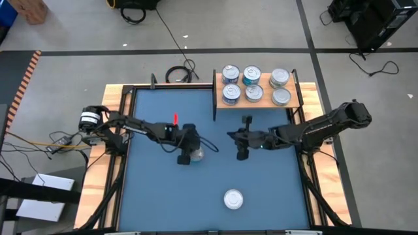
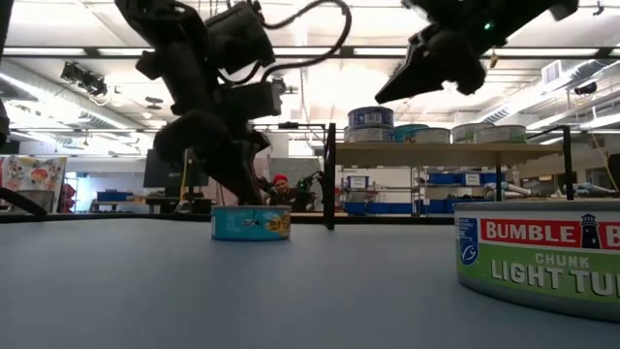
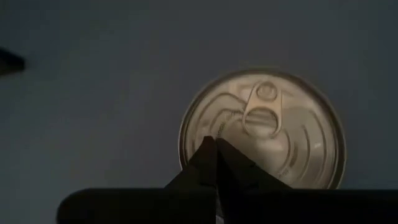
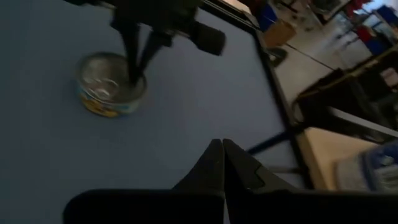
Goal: Stack canned seafood by type on shelf
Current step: Stack the light blue tuna can on top of the light blue tuna can on the shelf
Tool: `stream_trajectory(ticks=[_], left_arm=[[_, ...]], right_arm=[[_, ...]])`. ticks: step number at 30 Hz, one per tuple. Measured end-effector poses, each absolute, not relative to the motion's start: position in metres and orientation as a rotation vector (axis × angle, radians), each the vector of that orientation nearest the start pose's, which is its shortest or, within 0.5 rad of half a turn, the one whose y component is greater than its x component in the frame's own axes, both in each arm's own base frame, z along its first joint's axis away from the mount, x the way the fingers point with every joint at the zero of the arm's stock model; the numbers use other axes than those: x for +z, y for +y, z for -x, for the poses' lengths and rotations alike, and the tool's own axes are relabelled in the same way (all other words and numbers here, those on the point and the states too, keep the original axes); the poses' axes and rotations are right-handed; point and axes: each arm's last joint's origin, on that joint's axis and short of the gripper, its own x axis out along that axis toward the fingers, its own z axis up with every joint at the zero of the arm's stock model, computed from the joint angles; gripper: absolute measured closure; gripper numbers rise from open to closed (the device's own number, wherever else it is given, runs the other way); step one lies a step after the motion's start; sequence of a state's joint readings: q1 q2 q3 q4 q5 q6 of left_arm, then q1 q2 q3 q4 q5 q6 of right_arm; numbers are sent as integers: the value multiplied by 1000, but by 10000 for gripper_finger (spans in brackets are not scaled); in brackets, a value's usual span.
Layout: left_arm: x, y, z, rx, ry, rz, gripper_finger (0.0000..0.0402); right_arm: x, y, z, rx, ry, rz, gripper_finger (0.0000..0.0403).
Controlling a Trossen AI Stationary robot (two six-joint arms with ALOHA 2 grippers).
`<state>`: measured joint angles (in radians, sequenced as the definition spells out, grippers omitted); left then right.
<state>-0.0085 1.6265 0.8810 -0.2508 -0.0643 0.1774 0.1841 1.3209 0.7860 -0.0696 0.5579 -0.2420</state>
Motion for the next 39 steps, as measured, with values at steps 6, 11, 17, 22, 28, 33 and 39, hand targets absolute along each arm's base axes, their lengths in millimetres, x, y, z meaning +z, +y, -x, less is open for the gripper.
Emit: stream_trajectory(ticks=[6,11,17,22,28,33,39], left_arm=[[173,-23,-316,-70,925,-187,400],[190,-44,-315,-136,1027,-231,400],[180,-48,-294,-39,1235,-293,400],[169,-41,-277,82,1292,-291,401],[153,-38,-277,104,1149,-232,401],[153,-40,-286,75,1026,-192,401],[151,-42,-293,54,976,-184,401]], right_arm=[[234,57,-266,-235,580,407,400],[234,66,-264,-216,568,380,400],[233,67,-264,-214,568,367,400],[231,67,-263,-215,589,368,400],[230,67,-261,-215,608,371,400],[230,67,-261,-214,609,367,400],[230,67,-261,-215,608,355,400]])
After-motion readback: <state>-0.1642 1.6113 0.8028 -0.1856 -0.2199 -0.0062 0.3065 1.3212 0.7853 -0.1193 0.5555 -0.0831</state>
